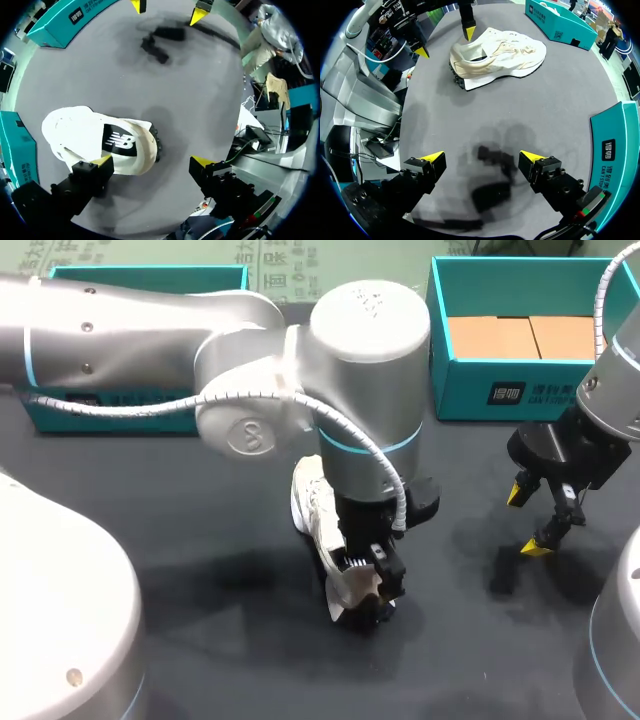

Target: Take the shoe out of the shoebox, open the shoe tongue, remove and reinsert the insole, then place the shoe into the shoebox

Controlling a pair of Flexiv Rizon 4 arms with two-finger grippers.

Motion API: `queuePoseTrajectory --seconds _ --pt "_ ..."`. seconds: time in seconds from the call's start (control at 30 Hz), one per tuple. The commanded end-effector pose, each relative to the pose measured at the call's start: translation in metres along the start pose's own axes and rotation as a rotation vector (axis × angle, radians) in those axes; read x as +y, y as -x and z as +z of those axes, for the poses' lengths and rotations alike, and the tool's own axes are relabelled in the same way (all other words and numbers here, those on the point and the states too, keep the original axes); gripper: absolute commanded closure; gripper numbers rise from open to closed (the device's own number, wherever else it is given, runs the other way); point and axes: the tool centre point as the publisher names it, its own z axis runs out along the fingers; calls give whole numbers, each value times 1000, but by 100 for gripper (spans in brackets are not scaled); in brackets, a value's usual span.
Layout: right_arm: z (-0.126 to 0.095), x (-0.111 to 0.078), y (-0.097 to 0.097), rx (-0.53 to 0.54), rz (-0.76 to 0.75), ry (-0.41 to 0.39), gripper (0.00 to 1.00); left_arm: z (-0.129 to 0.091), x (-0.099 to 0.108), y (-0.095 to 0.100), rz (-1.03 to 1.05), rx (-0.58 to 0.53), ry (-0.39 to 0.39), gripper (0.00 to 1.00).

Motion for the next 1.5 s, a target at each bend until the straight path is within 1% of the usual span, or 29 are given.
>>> queuePoseTrajectory --seconds 0.03,0.2,0.5,0.87,1.07,1.17,1.2,1.3,1.4,1.47,1.5 --pt "0 0 -1 -2 0 -1 0 11 -2 1 -69 -24 -14 0" --pt "0 0 -1 -2 0 -1 0 18 -9 7 -44 -10 -5 0" --pt "0 0 -1 -2 0 -1 0 34 -17 10 78 36 62 0" --pt "0 0 -1 -2 0 -1 0 60 -8 -5 104 57 108 0" --pt "0 0 -1 -2 0 -1 0 74 -6 -6 105 38 122 0" --pt "0 0 -1 -2 0 -1 0 77 -5 -6 113 36 126 0" --pt "0 0 -1 -2 0 -1 0 78 -4 -7 116 34 126 0" --pt "0 0 -1 -2 0 -1 0 79 -2 -7 119 34 123 6" --pt "0 0 -1 -2 0 -1 0 80 1 -6 124 32 120 7" --pt "0 0 -1 -2 0 -1 0 81 3 -5 132 30 117 13" --pt "0 0 -1 -2 0 -1 0 81 3 -5 131 28 117 13"
